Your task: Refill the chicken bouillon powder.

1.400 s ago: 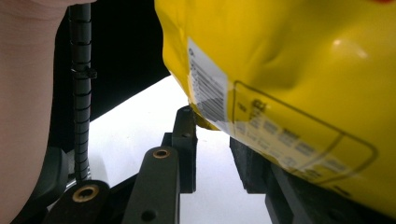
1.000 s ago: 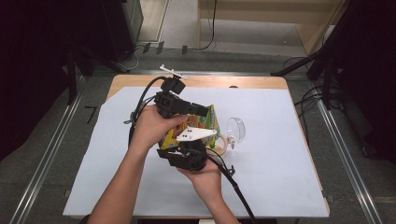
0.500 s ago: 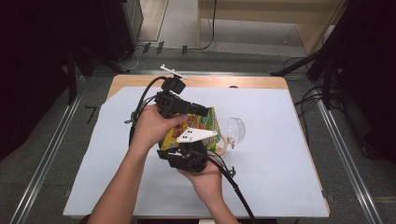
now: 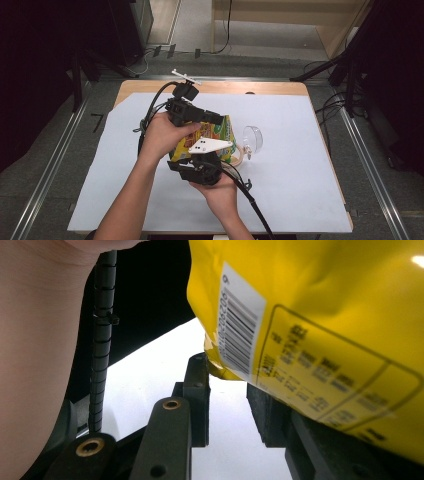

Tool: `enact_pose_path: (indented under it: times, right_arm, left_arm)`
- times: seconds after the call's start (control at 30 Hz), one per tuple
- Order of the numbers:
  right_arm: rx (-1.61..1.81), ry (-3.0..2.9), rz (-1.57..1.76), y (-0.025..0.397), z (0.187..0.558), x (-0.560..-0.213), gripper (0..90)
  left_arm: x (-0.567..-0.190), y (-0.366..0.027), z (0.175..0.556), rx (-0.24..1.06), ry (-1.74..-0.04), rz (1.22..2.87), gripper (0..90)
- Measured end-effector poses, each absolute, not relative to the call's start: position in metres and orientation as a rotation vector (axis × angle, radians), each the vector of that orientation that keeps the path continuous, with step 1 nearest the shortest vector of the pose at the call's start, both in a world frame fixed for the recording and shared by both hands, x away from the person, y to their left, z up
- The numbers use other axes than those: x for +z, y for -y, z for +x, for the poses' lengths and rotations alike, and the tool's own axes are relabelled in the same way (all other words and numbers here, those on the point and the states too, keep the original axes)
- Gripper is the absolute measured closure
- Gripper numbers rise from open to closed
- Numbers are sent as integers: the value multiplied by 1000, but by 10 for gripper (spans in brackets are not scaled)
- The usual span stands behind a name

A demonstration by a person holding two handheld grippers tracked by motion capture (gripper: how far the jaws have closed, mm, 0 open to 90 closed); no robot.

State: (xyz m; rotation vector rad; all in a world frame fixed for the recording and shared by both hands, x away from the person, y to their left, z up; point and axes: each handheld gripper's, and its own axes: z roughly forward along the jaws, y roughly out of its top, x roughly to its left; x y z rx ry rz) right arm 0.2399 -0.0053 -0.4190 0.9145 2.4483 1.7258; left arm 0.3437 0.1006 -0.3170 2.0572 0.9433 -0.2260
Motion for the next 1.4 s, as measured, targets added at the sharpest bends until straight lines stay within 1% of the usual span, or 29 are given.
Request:
enact_pose_path:
  times: [0.7,1.4]
  right_arm:
    - [1720,-2445,933,6,245,-425,728]
    - [1735,-2437,923,6,240,-420,720]
  left_arm:
    - [-316,-98,340,-215,-929,2073,707]
    - [-318,-99,342,-216,-932,2060,706]
